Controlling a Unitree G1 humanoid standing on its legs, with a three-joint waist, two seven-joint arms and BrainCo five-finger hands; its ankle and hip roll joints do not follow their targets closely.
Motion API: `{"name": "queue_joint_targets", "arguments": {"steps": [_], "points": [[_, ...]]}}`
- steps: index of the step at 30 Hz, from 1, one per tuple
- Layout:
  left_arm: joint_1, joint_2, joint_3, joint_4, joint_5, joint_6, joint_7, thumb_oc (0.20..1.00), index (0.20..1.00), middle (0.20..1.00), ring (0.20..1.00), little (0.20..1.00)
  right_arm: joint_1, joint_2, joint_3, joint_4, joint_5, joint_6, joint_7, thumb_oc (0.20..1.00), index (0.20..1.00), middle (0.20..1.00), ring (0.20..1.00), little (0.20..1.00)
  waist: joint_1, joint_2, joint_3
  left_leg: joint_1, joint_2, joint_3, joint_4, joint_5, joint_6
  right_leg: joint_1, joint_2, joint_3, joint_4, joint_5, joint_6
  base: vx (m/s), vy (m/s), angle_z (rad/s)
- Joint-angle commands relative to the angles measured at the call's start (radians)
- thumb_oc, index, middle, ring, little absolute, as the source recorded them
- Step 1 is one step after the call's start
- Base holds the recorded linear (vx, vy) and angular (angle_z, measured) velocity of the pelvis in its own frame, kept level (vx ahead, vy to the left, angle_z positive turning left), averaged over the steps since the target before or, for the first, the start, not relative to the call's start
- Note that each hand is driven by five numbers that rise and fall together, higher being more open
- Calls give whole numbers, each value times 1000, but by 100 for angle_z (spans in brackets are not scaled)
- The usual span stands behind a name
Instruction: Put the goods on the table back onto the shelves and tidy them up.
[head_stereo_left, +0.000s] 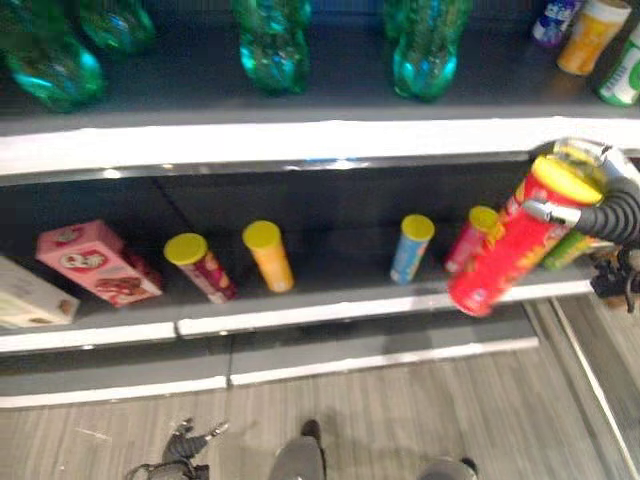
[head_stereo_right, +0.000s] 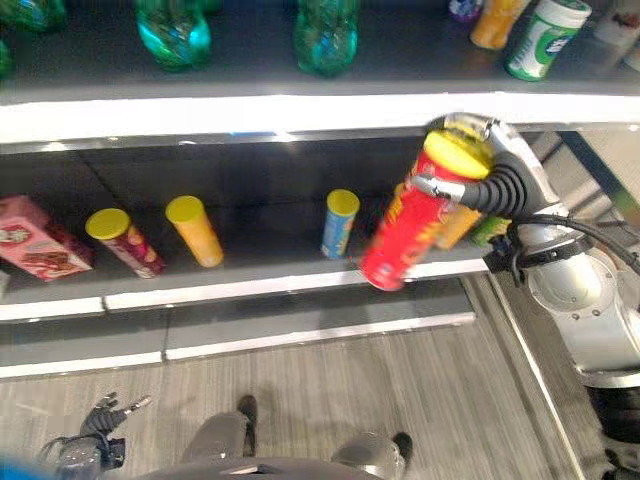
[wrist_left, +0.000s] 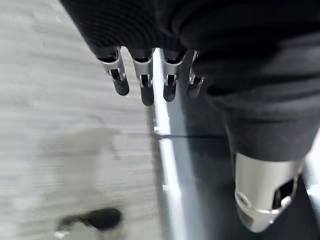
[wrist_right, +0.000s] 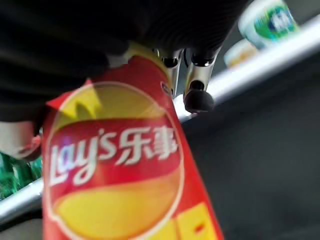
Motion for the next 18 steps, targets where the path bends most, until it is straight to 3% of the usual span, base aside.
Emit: {"name": "queue_joint_targets", "arguments": {"steps": [1, 3, 6, 10, 15, 18], "points": [[16, 25, 8, 10, 33, -10, -13, 1000, 1000, 1000, 1000, 1000, -167, -85, 17, -46, 47, -47, -21, 200, 200, 200, 200, 200, 7, 18, -48, 127, 54, -71, -210, 33, -82, -48, 182, -64, 16, -239, -60, 7, 177, -16], [0, 12, -3, 12, 30, -10, -12, 1000, 1000, 1000, 1000, 1000, -187, -90, 34, -45, 60, -54, -22, 200, 200, 200, 200, 200, 1, 9, -43, 134, 39, -70, -213, 38, -77, -51, 236, -66, -2, -255, -69, 24, 142, -33], [-9, 3, -8, 5, 24, -11, -10, 1000, 1000, 1000, 1000, 1000, -211, -97, 58, -43, 67, -58, -20, 200, 200, 200, 200, 200, -3, 4, -34, 136, 33, -68, -211, 36, -77, -55, 269, -53, -10, -256, -73, 10, 20, 7], [-16, -13, -32, -18, 17, -15, -22, 1000, 1000, 1000, 1000, 1000, -285, -116, 141, -44, 86, -67, -2, 200, 200, 200, 200, 200, -3, -30, -31, 140, 14, -58, -200, 19, -75, -23, 335, -37, -146, -230, -83, 47, -62, -9], [-28, -29, -35, 4, 31, -18, -17, 1000, 1000, 1000, 1000, 1000, -308, -127, 186, -70, 116, -82, 29, 200, 200, 200, 200, 200, -2, -52, -49, 150, 16, -57, -179, -6, -86, 21, 359, 9, -224, -188, -79, 89, -83, 0], [-19, -39, -46, -10, 39, -13, -23, 1000, 1000, 1000, 1000, 1000, -323, -147, 247, -99, 136, -81, 68, 200, 200, 200, 200, 200, -3, -56, -71, 178, 43, -57, -179, -20, -97, 48, 383, 3, -240, -206, -88, 133, -144, 2]]}}
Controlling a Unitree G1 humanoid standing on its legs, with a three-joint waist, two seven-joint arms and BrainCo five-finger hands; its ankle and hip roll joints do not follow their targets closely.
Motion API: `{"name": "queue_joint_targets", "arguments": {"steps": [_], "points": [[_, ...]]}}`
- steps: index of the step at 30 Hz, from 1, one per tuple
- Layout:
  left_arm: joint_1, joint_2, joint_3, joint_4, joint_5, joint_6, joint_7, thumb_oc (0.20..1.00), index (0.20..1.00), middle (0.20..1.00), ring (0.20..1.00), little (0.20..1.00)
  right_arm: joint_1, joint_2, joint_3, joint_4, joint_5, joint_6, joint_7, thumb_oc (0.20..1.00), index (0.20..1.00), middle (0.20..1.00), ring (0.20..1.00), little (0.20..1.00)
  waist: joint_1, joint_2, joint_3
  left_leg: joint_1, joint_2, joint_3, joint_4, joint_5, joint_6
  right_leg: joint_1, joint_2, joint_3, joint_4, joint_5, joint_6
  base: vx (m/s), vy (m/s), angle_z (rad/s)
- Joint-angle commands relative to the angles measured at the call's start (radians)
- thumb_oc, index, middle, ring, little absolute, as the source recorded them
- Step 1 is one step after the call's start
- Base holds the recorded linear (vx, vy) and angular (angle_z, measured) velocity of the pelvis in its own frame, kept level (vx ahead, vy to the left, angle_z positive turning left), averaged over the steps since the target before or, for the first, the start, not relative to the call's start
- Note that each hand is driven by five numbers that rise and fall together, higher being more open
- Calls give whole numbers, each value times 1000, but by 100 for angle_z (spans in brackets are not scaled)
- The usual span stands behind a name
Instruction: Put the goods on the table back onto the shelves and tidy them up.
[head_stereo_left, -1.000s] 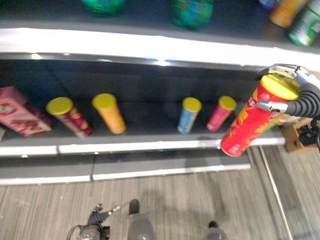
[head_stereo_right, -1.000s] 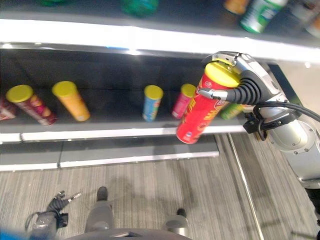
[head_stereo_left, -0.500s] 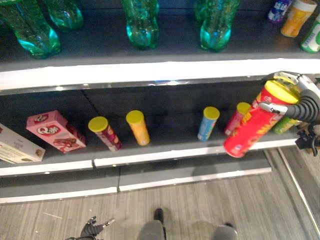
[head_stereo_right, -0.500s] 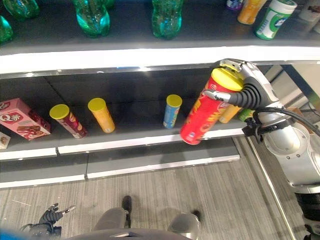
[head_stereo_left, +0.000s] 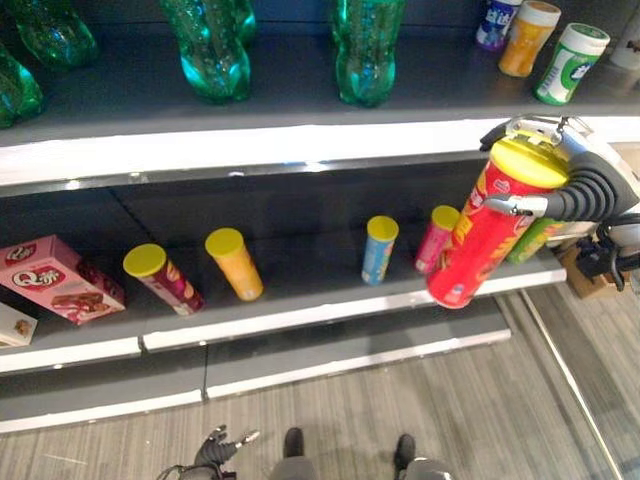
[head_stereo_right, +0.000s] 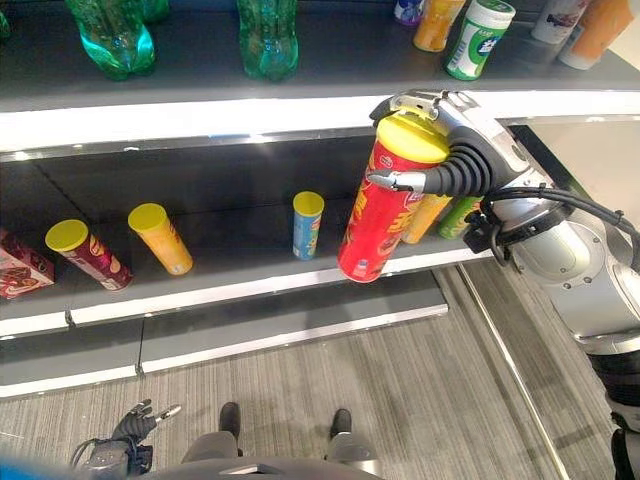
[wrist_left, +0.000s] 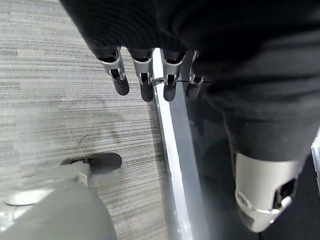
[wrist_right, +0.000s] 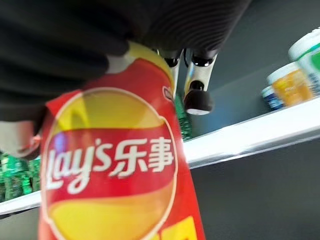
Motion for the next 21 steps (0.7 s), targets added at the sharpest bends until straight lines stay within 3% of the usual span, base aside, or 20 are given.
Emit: {"name": "queue_joint_targets", "arguments": {"steps": [1, 11, 21], "points": [[-6, 57, -12, 5, 41, -24, 0, 1000, 1000, 1000, 1000, 1000, -77, -39, 73, -76, 66, -39, 16, 200, 200, 200, 200, 200, 29, -28, -56, 41, -31, -60, 30, -133, -3, -78, 84, 73, 17, -14, -40, 56, -112, 7], [-22, 62, -21, 25, 58, -14, 8, 1000, 1000, 1000, 1000, 1000, -154, -52, 178, -137, 74, -45, 49, 200, 200, 200, 200, 200, 17, -29, -65, 64, 13, -45, 37, -138, -27, -54, 109, 65, 17, -45, -55, 36, -61, 3], [-32, 66, -31, 29, 75, -13, 6, 1000, 1000, 1000, 1000, 1000, -158, -42, 218, -149, 72, -49, 63, 200, 200, 200, 200, 200, 2, -23, -77, 86, 24, -22, 32, -141, -31, -38, 113, 77, 17, -56, -61, 8, -12, -6]]}}
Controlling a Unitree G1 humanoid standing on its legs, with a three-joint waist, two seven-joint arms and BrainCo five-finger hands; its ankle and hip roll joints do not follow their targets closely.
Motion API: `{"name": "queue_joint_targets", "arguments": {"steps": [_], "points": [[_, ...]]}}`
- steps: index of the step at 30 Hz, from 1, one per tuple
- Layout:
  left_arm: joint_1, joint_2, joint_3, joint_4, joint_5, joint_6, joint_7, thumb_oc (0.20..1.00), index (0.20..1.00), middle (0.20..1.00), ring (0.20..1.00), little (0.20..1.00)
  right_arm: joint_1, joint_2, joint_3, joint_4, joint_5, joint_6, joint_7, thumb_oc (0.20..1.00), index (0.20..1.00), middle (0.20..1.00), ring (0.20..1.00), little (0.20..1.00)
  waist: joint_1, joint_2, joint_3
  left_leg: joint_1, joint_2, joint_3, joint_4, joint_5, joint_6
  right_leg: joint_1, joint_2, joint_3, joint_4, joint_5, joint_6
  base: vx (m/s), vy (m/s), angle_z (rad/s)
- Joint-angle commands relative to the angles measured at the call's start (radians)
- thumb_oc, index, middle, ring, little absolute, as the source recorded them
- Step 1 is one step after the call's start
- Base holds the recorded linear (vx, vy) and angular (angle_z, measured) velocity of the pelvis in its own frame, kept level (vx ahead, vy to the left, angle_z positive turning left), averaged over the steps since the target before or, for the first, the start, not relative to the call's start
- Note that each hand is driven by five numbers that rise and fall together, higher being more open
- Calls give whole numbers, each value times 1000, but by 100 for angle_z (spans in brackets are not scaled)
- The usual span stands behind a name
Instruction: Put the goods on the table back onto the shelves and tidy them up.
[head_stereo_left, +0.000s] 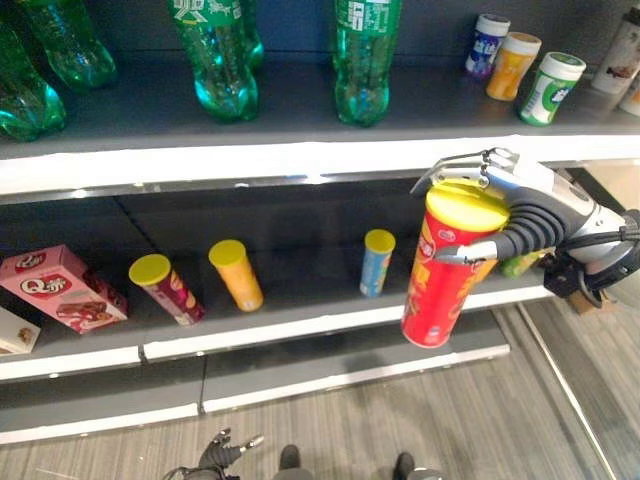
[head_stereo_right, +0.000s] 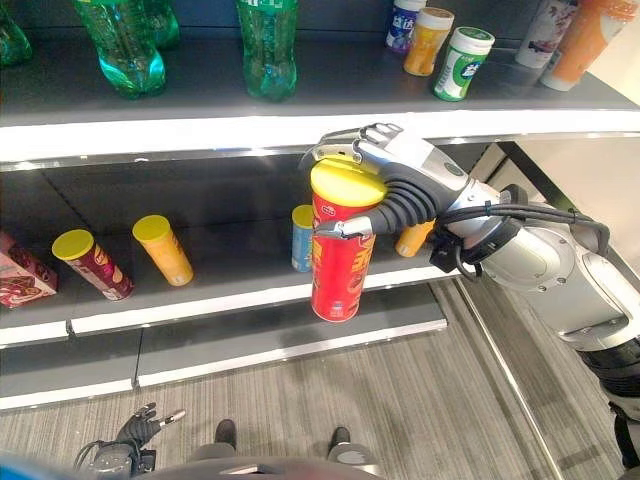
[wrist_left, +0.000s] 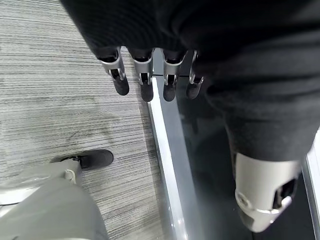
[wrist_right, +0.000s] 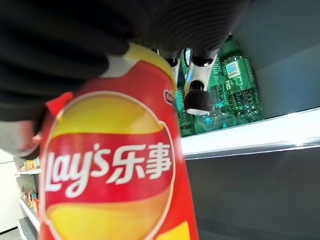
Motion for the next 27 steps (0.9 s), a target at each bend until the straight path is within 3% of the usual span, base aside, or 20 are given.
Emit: {"name": "queue_joint_targets", "arguments": {"steps": [1, 15, 27], "points": [[-44, 66, -12, 28, 40, -15, 5, 1000, 1000, 1000, 1000, 1000, -66, 1, 65, -44, 52, -24, -15, 200, 200, 200, 200, 200, 4, -30, -28, 70, 3, -24, 44, -147, -21, -43, 92, 69, 16, -49, -54, 7, -10, -9], [-60, 66, -24, 21, 48, -12, 23, 1000, 1000, 1000, 1000, 1000, -135, 88, 246, 38, 1, 8, 17, 200, 200, 200, 200, 200, 11, -23, -22, 79, 14, -13, 27, -139, -26, -39, 90, 63, 16, -55, -57, -1, -2, -1], [-54, 61, -15, 27, 36, -1, 48, 1000, 1000, 1000, 1000, 1000, -148, 265, 348, 184, -71, 52, 21, 200, 200, 200, 200, 200, 42, -24, -9, 74, 7, -28, 15, -134, -20, -35, 77, 39, 16, -54, -58, -7, 2, 2]]}}
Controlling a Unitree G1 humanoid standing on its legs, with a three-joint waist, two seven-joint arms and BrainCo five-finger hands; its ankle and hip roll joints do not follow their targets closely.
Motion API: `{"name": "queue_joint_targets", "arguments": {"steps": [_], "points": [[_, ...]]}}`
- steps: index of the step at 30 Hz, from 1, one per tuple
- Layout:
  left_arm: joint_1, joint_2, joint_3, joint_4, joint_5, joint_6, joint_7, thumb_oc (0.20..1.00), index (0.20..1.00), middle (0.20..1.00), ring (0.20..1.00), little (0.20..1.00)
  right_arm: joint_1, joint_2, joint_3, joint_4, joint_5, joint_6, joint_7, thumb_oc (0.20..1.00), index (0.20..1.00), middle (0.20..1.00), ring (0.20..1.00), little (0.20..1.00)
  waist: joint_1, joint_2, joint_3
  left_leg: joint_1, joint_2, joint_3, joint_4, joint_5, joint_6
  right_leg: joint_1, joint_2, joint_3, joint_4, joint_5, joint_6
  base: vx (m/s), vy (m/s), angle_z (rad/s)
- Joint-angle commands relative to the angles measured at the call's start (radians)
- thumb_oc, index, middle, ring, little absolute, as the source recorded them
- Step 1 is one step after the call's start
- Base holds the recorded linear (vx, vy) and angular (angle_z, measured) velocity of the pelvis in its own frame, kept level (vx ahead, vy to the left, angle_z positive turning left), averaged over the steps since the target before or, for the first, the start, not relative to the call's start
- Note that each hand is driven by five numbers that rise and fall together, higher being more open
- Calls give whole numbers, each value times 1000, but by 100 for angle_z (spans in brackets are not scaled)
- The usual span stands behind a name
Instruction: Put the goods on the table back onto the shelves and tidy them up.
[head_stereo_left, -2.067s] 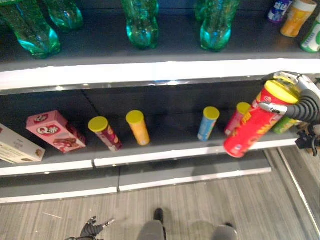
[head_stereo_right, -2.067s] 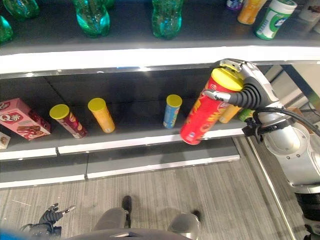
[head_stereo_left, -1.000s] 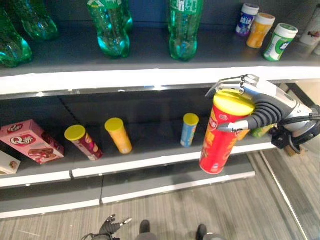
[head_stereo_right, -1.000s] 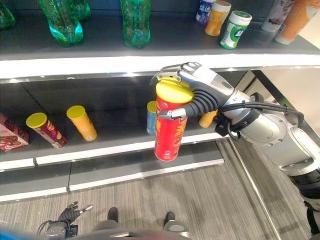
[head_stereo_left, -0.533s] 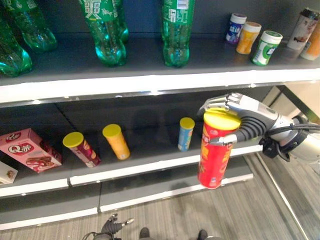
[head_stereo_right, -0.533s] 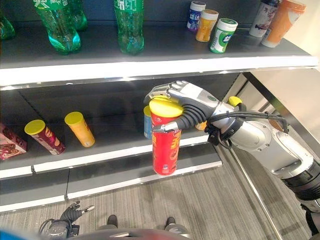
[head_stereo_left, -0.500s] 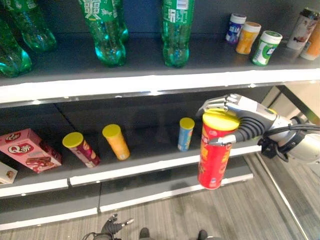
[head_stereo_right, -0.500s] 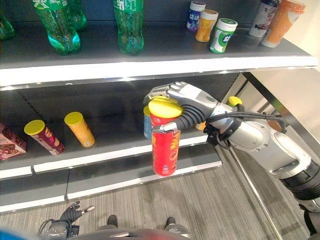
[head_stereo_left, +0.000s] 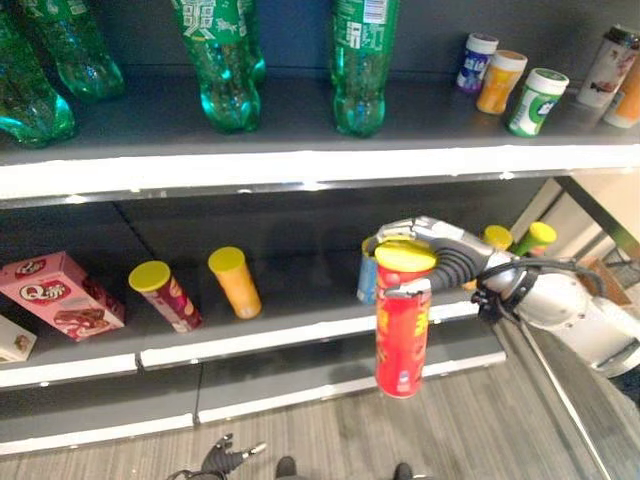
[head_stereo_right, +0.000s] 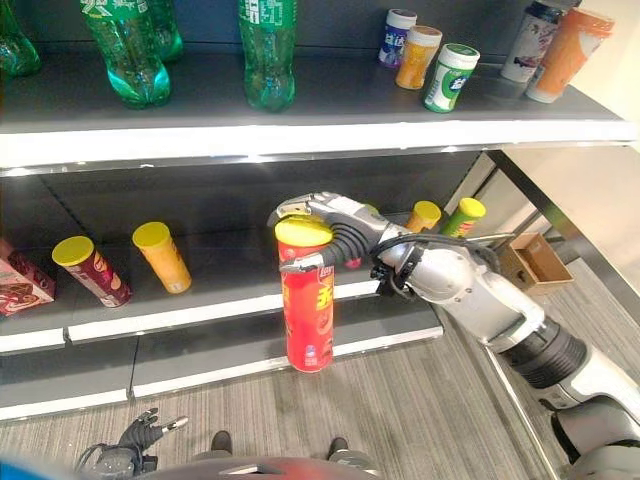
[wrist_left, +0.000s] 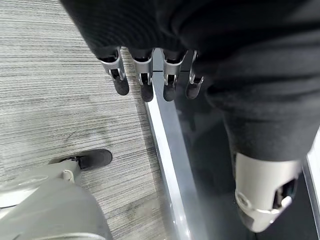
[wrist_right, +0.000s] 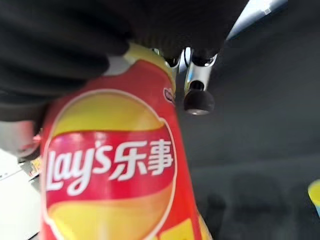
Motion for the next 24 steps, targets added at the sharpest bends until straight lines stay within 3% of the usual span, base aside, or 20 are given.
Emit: {"name": "queue_joint_targets", "arguments": {"steps": [1, 10, 24], "points": [[-56, 59, 6, 29, 8, -8, 22, 1000, 1000, 1000, 1000, 1000, -88, 39, 17, 15, -22, 0, -26, 200, 200, 200, 200, 200, 26, -17, 19, 65, 0, -28, 32, -140, -18, -35, 69, 39, 17, -52, -56, 0, 0, 0], [-44, 50, 5, 31, -1, -4, 31, 1000, 1000, 1000, 1000, 1000, -116, 130, 68, 129, -85, 18, -39, 200, 200, 200, 200, 200, 51, -22, 25, 57, -12, -40, 22, -133, -12, -38, 58, 23, 17, -47, -52, 1, 16, 8], [-17, 46, -9, 33, -39, -10, 49, 1000, 1000, 1000, 1000, 1000, -260, 251, 153, 413, -205, 57, -111, 200, 200, 200, 200, 200, 125, -37, 48, 16, -29, -85, 15, -114, -10, -43, 42, -26, 17, -48, -49, 4, -7, 13]]}}
